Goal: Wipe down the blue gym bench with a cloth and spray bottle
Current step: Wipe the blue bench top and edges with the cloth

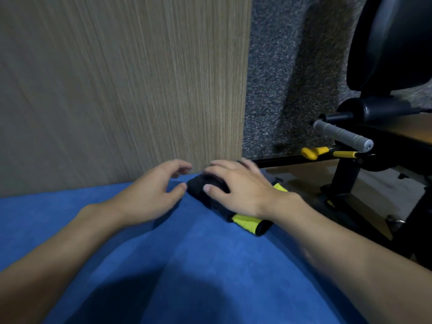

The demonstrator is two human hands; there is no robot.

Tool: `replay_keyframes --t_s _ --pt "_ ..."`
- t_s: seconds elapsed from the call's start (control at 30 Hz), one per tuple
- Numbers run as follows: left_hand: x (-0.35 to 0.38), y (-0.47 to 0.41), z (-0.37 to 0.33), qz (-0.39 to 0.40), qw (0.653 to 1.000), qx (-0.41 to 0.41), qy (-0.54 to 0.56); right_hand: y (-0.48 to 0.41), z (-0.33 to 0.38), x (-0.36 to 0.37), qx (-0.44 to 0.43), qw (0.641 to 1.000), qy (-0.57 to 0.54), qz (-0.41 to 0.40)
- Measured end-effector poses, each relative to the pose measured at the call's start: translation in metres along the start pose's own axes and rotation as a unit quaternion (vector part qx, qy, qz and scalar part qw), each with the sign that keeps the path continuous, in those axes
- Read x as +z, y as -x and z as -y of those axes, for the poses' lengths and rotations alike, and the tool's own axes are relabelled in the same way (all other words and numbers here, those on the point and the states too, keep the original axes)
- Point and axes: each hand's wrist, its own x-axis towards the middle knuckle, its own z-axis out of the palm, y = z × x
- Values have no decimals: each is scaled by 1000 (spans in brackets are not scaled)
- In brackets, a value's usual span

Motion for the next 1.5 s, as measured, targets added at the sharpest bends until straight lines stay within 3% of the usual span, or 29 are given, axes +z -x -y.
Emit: replay_keyframes --t_s 0.07,0.17,0.3,0.43,0.6,0.77,1.1,1.3,1.5 --pt "8 -13 -20 -2 999 48 -6 19 -14 -8 66 997 6 -36" --pt "36 -43 -52 52 994 89 -30 49 -34 -10 174 983 -58 -6" --pt "66 -48 -61 127 968 54 -207 68 -53 -7 206 968 -144 10" --pt "58 -23 -53 86 962 10 -259 72 -44 -12 189 974 -126 -3" --pt "54 -12 -51 50 937 -113 -326 70 -18 -10 160 984 -72 9" --pt "59 -33 -55 100 956 -23 -275 70 -13 0 131 988 -61 61" --pt "60 -40 -33 46 957 -105 -268 63 -14 6 125 987 2 105" --pt "49 -21 -25 14 927 -242 -285 64 -13 9 114 987 25 114" --pt "61 -46 -44 76 946 -169 -265 65 -12 9 116 987 24 109"
